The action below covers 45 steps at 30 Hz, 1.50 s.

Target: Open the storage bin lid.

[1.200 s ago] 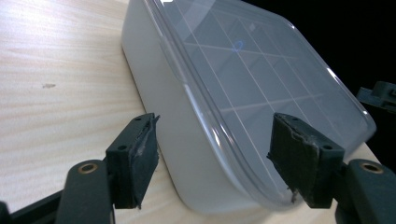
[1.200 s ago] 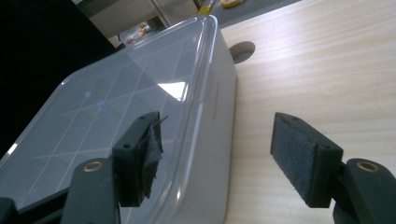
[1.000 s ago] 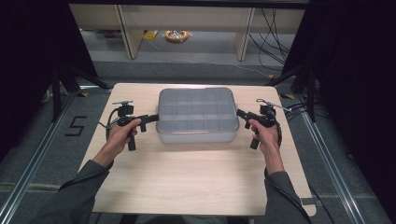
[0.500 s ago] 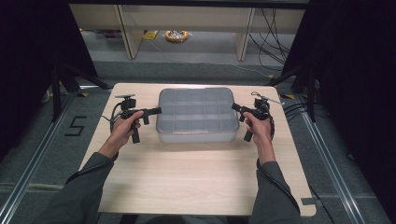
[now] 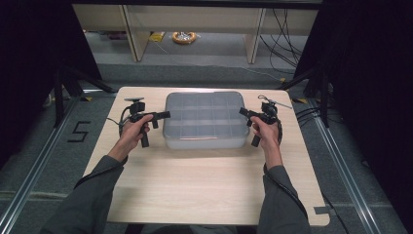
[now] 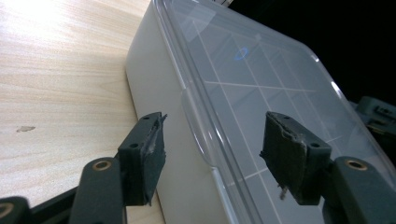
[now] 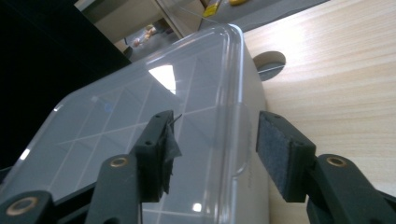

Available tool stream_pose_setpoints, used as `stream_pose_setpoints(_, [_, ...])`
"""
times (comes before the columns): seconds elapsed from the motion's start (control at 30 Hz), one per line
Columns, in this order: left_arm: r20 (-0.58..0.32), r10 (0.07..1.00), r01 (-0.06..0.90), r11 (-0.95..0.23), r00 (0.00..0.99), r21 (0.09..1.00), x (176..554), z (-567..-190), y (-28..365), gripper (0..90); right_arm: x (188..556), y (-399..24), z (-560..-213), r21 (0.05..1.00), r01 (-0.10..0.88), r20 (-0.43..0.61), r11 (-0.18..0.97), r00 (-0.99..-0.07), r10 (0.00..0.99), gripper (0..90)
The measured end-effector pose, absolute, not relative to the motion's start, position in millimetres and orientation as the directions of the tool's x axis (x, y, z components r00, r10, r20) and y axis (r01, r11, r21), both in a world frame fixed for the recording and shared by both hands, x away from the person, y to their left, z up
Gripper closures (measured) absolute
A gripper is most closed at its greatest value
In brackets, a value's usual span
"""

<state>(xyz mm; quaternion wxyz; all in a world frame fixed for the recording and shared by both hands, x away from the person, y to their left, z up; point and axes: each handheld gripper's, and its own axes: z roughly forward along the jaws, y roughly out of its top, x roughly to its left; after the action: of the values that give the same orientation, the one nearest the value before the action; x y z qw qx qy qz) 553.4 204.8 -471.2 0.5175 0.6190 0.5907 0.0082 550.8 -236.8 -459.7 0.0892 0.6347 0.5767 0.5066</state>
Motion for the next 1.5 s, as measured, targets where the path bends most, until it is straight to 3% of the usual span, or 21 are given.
stream_pose_setpoints(0.2, [-0.614, 0.732, 0.739, 0.232, 0.296, 0.633, 554.7, -472.8, 199.0, 50.1, 547.2, -236.1, -456.3, 0.686, 0.636, 0.565, -0.353, -0.160, 0.810, 52.2])
stream_pose_setpoints(0.27, [-0.569, 0.760, 0.719, 0.202, 0.313, 0.665, 553.4, -469.5, 195.4, 50.9, 545.7, -235.3, -453.3, 0.663, 0.643, 0.593, -0.384, -0.137, 0.793, 52.9])
stream_pose_setpoints(0.4, [-0.565, 0.766, 0.712, 0.210, 0.306, 0.670, 552.1, -464.5, 197.2, 51.5, 543.2, -238.2, -450.2, 0.701, 0.612, 0.571, -0.366, -0.175, 0.802, 57.8])
stream_pose_setpoints(0.63, [-0.559, 0.762, 0.692, 0.210, 0.327, 0.690, 541.9, -451.5, 202.1, 56.2, 530.5, -233.8, -436.6, 0.628, 0.623, 0.687, -0.466, -0.163, 0.708, 67.9])
stream_pose_setpoints(0.67, [-0.559, 0.762, 0.692, 0.211, 0.326, 0.691, 540.7, -449.6, 202.6, 56.3, 530.8, -234.5, -436.7, 0.680, 0.597, 0.637, -0.427, -0.191, 0.747, 69.7])
stream_pose_setpoints(1.07, [-0.528, 0.754, 0.646, 0.184, 0.391, 0.741, 517.3, -422.3, 202.7, 59.3, 512.3, -236.3, -419.0, 0.714, 0.569, 0.608, -0.409, -0.212, 0.765, 67.7])
stream_pose_setpoints(1.5, [-0.514, 0.726, 0.628, 0.147, 0.456, 0.765, 478.6, -420.2, 195.7, 60.2, 468.3, -249.5, -410.3, 0.749, 0.538, 0.579, -0.386, -0.248, 0.777, 67.8])
